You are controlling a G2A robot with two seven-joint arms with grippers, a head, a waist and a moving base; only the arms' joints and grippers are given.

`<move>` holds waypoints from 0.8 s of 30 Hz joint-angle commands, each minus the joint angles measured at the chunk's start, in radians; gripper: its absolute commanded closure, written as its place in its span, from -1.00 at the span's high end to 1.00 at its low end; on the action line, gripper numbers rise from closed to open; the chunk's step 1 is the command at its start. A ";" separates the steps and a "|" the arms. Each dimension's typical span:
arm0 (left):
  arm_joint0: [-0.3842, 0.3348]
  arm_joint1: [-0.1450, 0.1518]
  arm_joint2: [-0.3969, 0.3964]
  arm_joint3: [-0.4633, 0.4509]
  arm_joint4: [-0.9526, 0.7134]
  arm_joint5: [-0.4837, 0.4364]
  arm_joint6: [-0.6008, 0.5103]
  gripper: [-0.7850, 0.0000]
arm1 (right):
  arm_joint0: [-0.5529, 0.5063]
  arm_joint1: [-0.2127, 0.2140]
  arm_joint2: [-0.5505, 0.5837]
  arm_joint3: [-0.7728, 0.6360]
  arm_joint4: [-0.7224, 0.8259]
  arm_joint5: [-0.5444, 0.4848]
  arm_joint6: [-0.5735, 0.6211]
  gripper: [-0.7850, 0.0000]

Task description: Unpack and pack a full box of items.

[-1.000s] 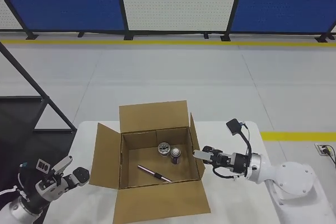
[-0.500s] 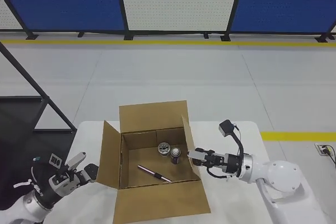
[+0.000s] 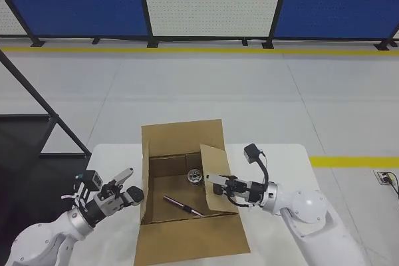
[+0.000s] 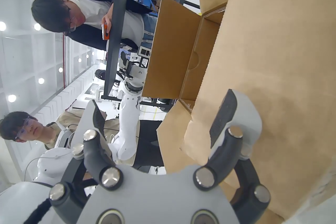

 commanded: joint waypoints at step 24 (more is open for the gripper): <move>-0.100 -0.013 0.149 0.038 0.064 0.063 0.074 1.00 | 0.043 -0.013 -0.071 0.054 -0.014 0.048 -0.031 1.00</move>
